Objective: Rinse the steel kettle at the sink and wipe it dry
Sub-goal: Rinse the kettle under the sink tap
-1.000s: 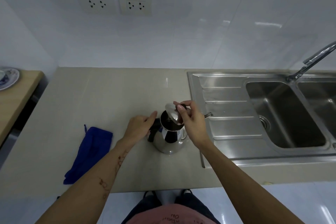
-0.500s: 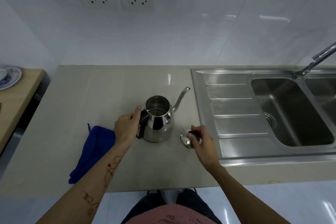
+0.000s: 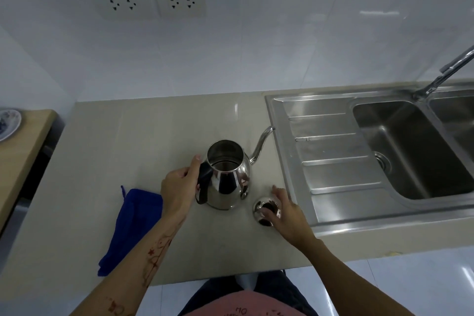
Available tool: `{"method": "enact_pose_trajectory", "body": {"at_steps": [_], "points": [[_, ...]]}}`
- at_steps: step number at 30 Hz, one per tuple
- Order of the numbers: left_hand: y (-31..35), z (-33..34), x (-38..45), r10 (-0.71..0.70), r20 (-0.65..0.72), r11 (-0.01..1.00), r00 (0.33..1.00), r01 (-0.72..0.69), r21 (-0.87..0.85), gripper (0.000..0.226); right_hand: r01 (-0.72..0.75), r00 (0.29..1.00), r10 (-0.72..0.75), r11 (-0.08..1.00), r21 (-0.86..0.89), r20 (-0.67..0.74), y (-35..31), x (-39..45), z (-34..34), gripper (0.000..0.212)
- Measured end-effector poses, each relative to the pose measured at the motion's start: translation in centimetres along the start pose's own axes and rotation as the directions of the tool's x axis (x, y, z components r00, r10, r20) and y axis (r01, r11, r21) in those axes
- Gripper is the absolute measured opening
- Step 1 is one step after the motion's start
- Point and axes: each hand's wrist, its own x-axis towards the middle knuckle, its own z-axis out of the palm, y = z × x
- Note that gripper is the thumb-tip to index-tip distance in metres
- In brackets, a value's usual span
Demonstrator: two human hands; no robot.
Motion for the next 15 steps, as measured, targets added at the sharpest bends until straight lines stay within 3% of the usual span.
{"method": "enact_pose_trajectory", "body": {"at_steps": [4,8,15], "points": [[1.8,1.6,0.5,0.047,0.005,0.998,0.999,-0.047,0.048,0.060,-0.022,0.977,0.029,0.999,0.036,-0.213,-0.2,0.4,-3.3,0.040],[5.6,5.2,0.3,0.130,0.048,0.976,0.990,-0.136,0.168,0.070,-0.011,0.892,0.080,0.988,0.154,-0.445,0.0,1.3,-8.2,0.020],[12.5,15.9,-1.7,0.274,0.154,0.908,0.949,-0.308,0.283,0.073,0.015,0.752,0.156,0.967,0.254,-0.641,3.7,2.5,-18.4,0.010]]}}
